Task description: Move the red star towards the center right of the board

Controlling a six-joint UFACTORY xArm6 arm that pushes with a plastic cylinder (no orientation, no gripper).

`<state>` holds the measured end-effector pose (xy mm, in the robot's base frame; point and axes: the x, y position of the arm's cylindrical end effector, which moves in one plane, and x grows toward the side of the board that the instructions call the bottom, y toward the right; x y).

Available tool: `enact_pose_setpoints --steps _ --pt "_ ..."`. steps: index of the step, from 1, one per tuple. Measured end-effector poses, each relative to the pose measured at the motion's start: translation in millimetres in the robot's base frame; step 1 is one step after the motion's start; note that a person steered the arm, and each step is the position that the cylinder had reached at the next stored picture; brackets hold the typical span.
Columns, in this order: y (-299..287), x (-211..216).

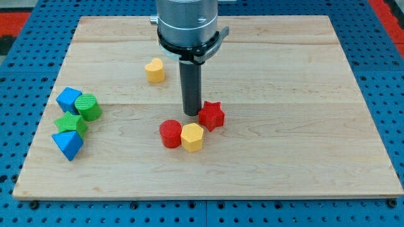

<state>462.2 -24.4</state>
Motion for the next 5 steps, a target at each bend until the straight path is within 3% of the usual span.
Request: enact_pose_setpoints --steps 5 --pt "2.3 2.9"
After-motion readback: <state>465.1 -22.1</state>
